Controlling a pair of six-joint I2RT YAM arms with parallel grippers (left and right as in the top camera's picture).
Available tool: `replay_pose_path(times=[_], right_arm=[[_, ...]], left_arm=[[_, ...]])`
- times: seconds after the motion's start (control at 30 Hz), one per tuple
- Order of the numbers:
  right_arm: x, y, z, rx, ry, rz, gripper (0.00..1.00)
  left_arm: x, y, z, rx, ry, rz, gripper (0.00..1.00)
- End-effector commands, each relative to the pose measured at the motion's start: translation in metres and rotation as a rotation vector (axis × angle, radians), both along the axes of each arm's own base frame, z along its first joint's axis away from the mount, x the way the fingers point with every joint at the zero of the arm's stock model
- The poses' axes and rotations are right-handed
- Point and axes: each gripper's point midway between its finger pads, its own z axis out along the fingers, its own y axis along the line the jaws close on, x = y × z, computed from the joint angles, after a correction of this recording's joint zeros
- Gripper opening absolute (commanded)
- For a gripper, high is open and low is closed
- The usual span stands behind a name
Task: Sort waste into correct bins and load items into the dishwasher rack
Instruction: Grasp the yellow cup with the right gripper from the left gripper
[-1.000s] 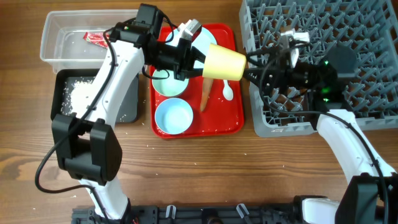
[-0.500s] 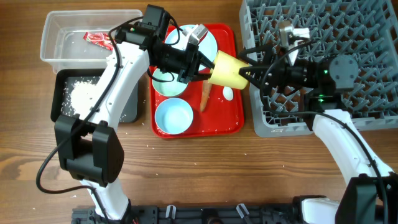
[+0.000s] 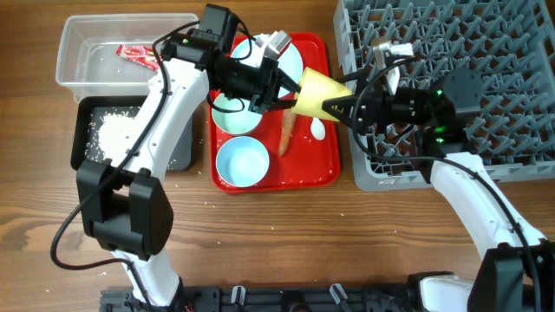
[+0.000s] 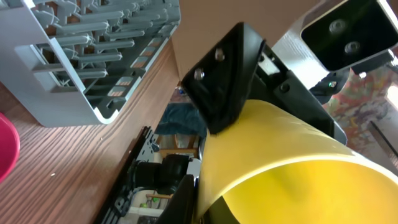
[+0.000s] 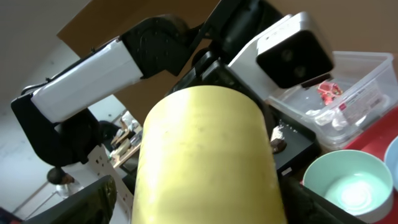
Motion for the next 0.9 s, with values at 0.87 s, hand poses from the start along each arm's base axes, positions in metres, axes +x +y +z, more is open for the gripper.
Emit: replay_pose_path(times=[0.87], right_arm=[[0.002,0.004,-0.008,-0.019,0.023,-0.001,0.69]], left_arm=[[-0.001,0.000,0.011,-0.018,-0.026,0.000,0.04]])
